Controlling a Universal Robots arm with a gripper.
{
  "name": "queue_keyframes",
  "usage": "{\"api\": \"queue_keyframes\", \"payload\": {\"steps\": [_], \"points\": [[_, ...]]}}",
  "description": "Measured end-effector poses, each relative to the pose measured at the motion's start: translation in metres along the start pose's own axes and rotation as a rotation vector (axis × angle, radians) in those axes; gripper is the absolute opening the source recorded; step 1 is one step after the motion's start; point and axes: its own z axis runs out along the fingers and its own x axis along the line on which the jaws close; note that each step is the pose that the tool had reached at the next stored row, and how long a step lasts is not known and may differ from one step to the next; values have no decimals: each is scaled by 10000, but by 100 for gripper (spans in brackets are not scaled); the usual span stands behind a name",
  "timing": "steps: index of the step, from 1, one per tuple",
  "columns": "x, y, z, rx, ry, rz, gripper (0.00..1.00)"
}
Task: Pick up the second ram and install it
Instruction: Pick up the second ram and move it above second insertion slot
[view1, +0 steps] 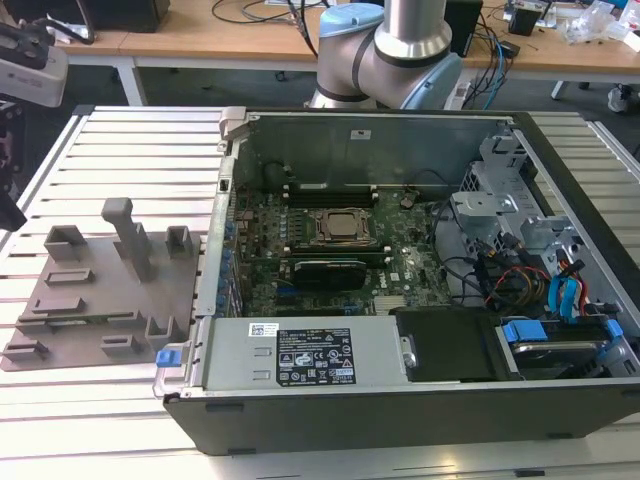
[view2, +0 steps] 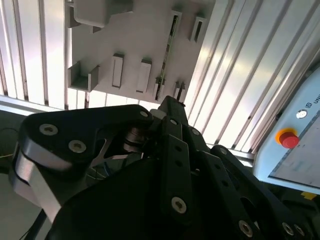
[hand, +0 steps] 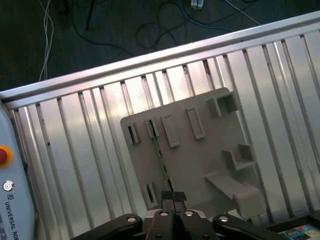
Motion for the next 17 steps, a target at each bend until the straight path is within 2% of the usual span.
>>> {"api": "queue_keyframes", "payload": {"steps": [2,6,7,9,11,17], "points": [[0,0,0,-8,14,-301,10],[0,0,0,-8,16,-338,11],[0,0,0,-8,16,-339,23],[0,0,-1,-9,16,-341,36],[0,-1,11,-8,15,-342,36],[-5,-47,221,-15,35,-404,36]]}}
